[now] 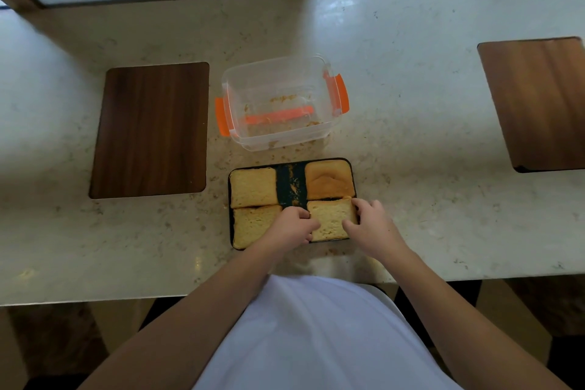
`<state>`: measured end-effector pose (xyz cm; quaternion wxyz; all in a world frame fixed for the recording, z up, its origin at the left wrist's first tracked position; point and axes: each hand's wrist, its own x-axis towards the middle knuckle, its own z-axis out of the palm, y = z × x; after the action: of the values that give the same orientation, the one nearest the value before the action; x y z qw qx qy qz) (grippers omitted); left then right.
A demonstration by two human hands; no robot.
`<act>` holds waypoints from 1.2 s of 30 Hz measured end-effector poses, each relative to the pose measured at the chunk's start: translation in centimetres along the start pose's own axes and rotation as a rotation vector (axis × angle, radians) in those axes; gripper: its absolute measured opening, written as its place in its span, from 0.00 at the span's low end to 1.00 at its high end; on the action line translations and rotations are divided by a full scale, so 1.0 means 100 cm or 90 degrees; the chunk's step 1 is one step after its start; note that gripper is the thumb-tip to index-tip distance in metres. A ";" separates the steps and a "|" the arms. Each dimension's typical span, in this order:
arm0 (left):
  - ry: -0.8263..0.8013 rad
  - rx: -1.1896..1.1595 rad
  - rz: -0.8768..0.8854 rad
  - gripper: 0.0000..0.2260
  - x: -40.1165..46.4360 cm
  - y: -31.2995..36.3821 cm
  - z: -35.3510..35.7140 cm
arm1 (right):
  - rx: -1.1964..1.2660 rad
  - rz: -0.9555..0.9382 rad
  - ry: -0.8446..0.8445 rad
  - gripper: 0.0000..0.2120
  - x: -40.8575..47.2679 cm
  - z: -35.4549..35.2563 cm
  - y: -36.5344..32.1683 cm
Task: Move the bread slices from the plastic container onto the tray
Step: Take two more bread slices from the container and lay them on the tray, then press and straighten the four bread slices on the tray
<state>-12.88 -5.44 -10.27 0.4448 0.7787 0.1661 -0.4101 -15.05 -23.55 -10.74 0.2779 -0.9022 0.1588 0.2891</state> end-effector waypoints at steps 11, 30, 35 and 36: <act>0.081 0.207 0.116 0.23 0.000 0.006 0.002 | -0.212 -0.163 0.067 0.22 -0.003 -0.004 -0.001; 0.216 0.141 0.250 0.14 -0.008 -0.004 -0.029 | 0.020 -0.062 0.058 0.21 0.026 -0.011 -0.004; 0.472 0.040 0.137 0.13 -0.011 -0.049 -0.084 | 0.129 0.009 0.085 0.23 0.033 -0.008 -0.005; 0.475 0.027 0.098 0.16 -0.012 -0.056 -0.090 | 0.148 0.016 0.075 0.21 0.032 -0.006 -0.005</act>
<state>-12.67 5.20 -10.08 0.3673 0.8935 0.2493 -0.0676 -12.02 -23.91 -12.09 0.3671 -0.8773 0.2185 0.2189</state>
